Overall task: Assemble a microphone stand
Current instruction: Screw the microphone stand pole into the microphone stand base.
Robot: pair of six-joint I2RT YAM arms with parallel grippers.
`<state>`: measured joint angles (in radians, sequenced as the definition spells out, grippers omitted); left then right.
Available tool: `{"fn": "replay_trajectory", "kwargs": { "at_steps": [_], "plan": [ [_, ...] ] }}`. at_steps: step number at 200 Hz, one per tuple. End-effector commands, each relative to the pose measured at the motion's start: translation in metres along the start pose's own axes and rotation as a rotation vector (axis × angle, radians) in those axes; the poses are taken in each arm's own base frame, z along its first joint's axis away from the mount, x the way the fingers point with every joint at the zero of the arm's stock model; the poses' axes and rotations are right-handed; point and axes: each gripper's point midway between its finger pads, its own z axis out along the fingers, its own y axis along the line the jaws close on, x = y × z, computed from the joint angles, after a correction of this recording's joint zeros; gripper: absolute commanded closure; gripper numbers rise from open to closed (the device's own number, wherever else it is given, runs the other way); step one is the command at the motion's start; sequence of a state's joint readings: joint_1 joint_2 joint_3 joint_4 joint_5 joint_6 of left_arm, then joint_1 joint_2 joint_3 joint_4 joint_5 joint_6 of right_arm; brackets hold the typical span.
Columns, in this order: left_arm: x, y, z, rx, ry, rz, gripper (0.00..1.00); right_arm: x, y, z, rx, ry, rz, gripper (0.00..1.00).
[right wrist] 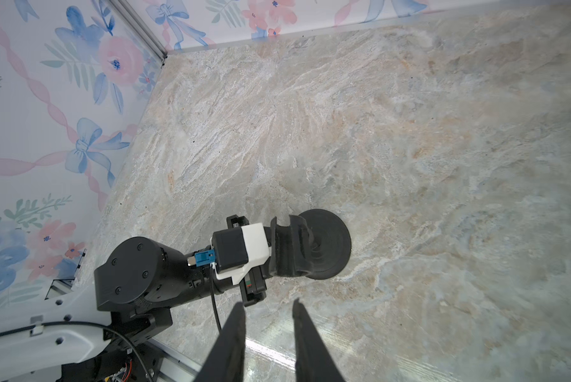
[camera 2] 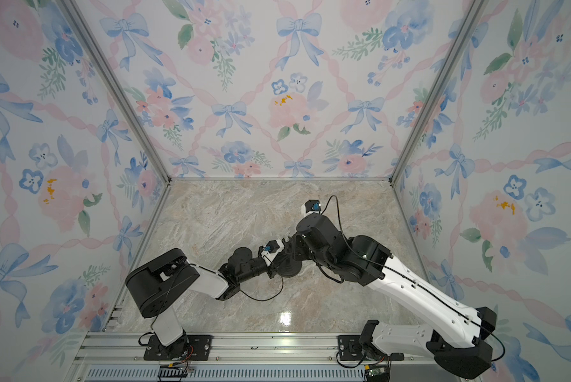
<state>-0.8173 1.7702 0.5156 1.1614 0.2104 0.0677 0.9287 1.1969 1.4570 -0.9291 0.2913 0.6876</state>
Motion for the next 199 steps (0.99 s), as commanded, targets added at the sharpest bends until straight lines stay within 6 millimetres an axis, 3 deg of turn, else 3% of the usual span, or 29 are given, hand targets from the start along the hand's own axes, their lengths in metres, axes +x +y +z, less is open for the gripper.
{"fn": "replay_trajectory", "kwargs": {
  "at_steps": [1, 24, 60, 96, 143, 164, 181, 199],
  "plan": [
    [0.023, -0.007, -0.004, 0.031, 0.070, 0.007, 0.85, 0.021, -0.027, 0.017, 0.129, 0.211, -0.110, 0.74],
    [0.024, -0.007, -0.006, 0.031, 0.073, 0.009, 0.85, 0.023, -0.018, 0.036, 0.117, 0.315, -0.192, 0.66],
    [0.026, -0.005, -0.006, 0.023, 0.078, 0.008, 0.85, 0.023, -0.024, 0.066, 0.081, 0.442, -0.079, 0.67],
    [0.025, -0.003, -0.005, 0.017, 0.075, 0.009, 0.85, 0.031, -0.007, 0.078, 0.018, 0.515, -0.024, 0.67],
    [0.025, -0.003, -0.002, 0.018, 0.074, 0.004, 0.84, 0.029, -0.005, 0.080, 0.016, 0.521, -0.006, 0.67],
    [0.025, -0.002, -0.002, 0.018, 0.076, 0.004, 0.84, 0.037, -0.007, 0.087, 0.033, 0.550, -0.009, 0.67],
    [0.026, -0.002, -0.002, 0.016, 0.078, 0.003, 0.83, 0.049, -0.008, 0.103, 0.042, 0.596, -0.016, 0.67],
    [0.025, -0.002, -0.002, 0.014, 0.076, -0.002, 0.81, 0.048, -0.010, 0.112, 0.057, 0.563, 0.025, 0.78]
  ]
}}
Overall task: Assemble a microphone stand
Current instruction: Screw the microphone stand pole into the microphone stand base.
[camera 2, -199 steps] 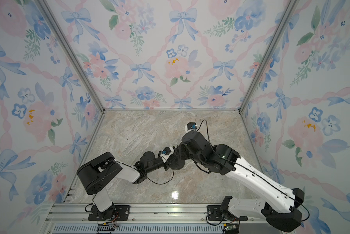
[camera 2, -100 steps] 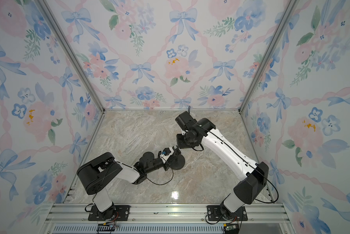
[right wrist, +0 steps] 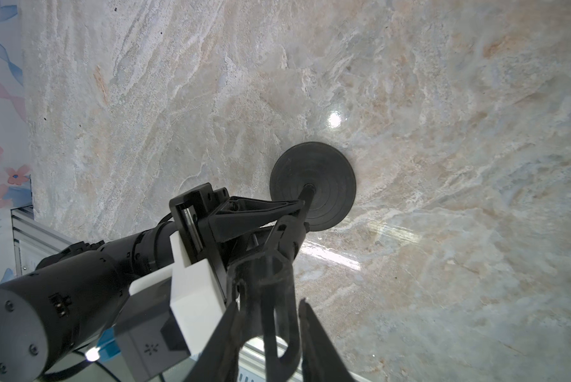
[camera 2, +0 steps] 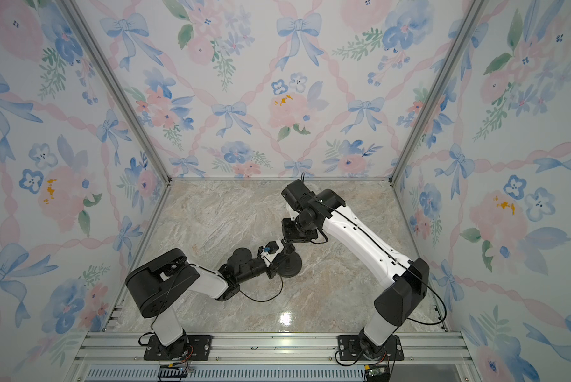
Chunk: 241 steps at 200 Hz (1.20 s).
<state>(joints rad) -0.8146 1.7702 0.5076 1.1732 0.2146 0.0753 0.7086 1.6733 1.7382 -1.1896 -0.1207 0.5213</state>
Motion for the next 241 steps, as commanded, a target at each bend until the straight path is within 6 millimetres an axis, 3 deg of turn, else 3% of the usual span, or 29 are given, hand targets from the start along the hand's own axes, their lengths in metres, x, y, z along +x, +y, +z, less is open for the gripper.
{"fn": "replay_trajectory", "kwargs": {
  "at_steps": [1, 31, 36, 62, 88, 118, 145, 241],
  "plan": [
    [0.025, -0.002, 0.000, 0.013, 0.080, -0.010, 0.81, 0.003, -0.001, 0.016, 0.010, 0.015, 0.050, 0.79],
    [0.018, -0.002, 0.001, 0.008, 0.064, -0.019, 0.76, 0.001, 0.001, 0.037, -0.008, -0.032, 0.173, 0.91],
    [0.017, -0.001, 0.001, 0.003, 0.063, -0.019, 0.75, 0.000, 0.003, 0.029, -0.024, -0.060, 0.191, 0.93],
    [0.014, 0.002, 0.001, -0.013, 0.056, -0.026, 0.67, 0.004, 0.000, 0.034, -0.006, -0.085, 0.245, 0.98],
    [0.013, 0.002, 0.003, -0.015, 0.053, -0.034, 0.60, 0.012, -0.002, 0.035, 0.028, -0.111, 0.258, 0.99],
    [0.017, 0.000, 0.006, -0.010, 0.062, -0.050, 0.43, 0.020, -0.002, 0.039, 0.002, -0.146, 0.307, 1.00],
    [0.015, -0.001, 0.010, -0.002, 0.055, -0.072, 0.44, 0.023, -0.006, 0.039, -0.010, -0.169, 0.332, 0.99],
    [-0.038, 0.008, 0.007, -0.050, -0.070, -0.077, 0.57, 0.024, -0.004, 0.035, -0.020, -0.175, 0.316, 0.94]
  ]
}}
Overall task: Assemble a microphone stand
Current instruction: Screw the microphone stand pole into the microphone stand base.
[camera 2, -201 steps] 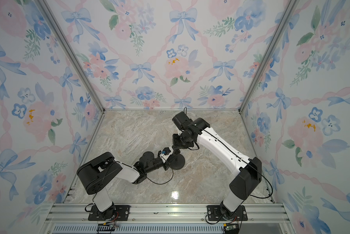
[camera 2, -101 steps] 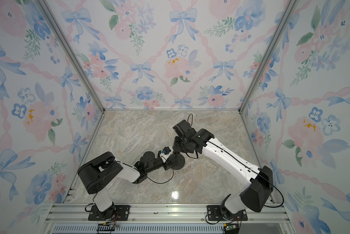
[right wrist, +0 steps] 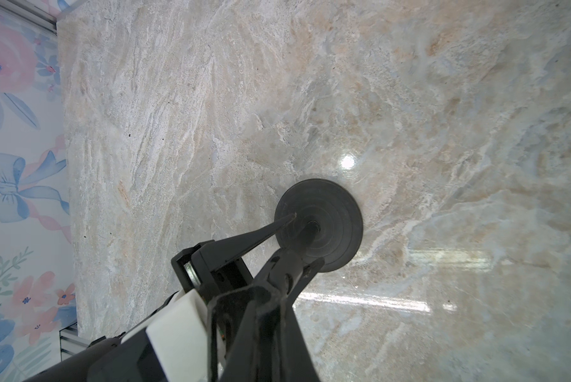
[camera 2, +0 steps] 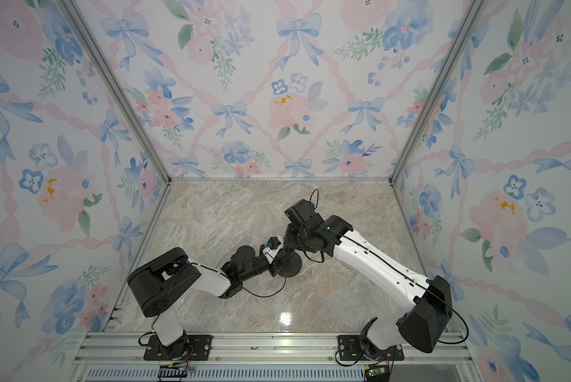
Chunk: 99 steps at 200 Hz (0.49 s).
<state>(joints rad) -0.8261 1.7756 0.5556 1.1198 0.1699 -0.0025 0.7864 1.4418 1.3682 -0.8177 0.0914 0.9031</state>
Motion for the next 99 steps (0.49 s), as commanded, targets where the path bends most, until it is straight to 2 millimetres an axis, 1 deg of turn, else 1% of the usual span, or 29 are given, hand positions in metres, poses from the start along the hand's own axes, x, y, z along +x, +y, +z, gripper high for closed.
{"fn": "replay_trajectory", "kwargs": {
  "at_steps": [1, 31, 53, 73, 81, 99],
  "plan": [
    [-0.034, 0.001, -0.004, -0.014, -0.085, -0.002, 0.57, 0.032, -0.004, 0.020, 0.019, 0.114, 0.010, 0.94],
    [-0.049, 0.000, -0.010, -0.021, -0.126, -0.004, 0.57, 0.033, -0.004, 0.020, 0.015, 0.112, 0.011, 0.92],
    [-0.061, -0.002, -0.014, -0.021, -0.156, 0.001, 0.51, 0.032, -0.003, 0.020, 0.009, 0.110, 0.008, 0.92],
    [-0.072, -0.002, -0.018, -0.023, -0.184, 0.009, 0.50, 0.033, -0.001, 0.019, 0.005, 0.111, 0.004, 0.92],
    [-0.074, -0.002, -0.018, -0.023, -0.189, 0.015, 0.52, 0.032, 0.000, 0.019, 0.004, 0.110, 0.003, 0.92],
    [-0.074, -0.003, -0.016, -0.017, -0.187, 0.032, 0.61, 0.032, 0.001, 0.018, -0.001, 0.109, 0.001, 0.91]
  ]
}}
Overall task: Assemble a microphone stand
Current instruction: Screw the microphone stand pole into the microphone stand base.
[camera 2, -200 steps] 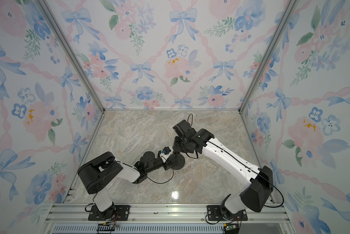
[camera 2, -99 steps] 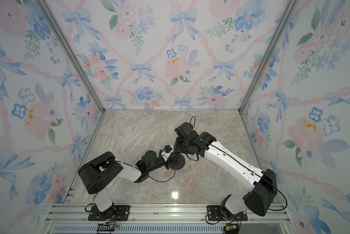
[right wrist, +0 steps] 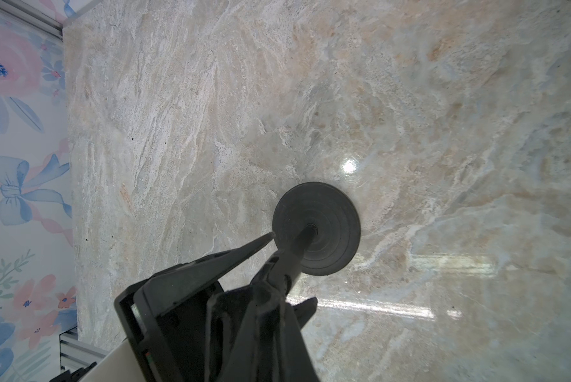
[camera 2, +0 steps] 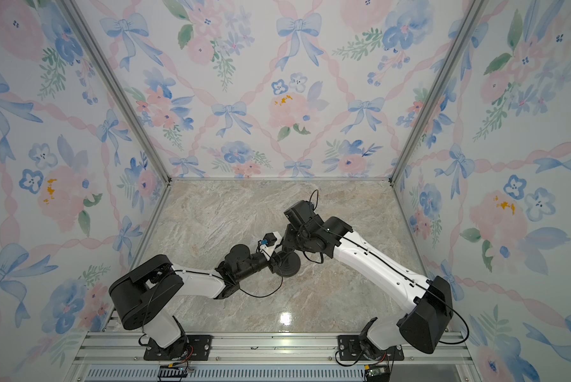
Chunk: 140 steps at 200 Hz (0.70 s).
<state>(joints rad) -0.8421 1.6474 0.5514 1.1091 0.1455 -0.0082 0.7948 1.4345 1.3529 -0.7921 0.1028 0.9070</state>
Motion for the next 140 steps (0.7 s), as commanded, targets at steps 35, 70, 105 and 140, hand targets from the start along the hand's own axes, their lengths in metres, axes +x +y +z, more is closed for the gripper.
{"fn": "replay_trajectory", "kwargs": {
  "at_steps": [35, 70, 105, 140],
  "plan": [
    [-0.015, -0.006, 0.001, 0.032, -0.058, 0.028, 0.76, 0.031, 0.000, 0.013, 0.006, 0.115, -0.029, 0.87],
    [-0.004, -0.008, -0.003, 0.037, -0.036, 0.053, 0.82, 0.028, 0.002, 0.007, -0.006, 0.101, -0.081, 0.77],
    [0.005, -0.014, -0.010, 0.066, -0.023, 0.093, 0.84, 0.015, 0.015, -0.016, -0.089, 0.058, -0.223, 0.68],
    [0.009, -0.019, -0.016, 0.093, -0.022, 0.107, 0.83, -0.013, 0.022, -0.053, -0.223, -0.069, -0.471, 0.66]
  ]
}}
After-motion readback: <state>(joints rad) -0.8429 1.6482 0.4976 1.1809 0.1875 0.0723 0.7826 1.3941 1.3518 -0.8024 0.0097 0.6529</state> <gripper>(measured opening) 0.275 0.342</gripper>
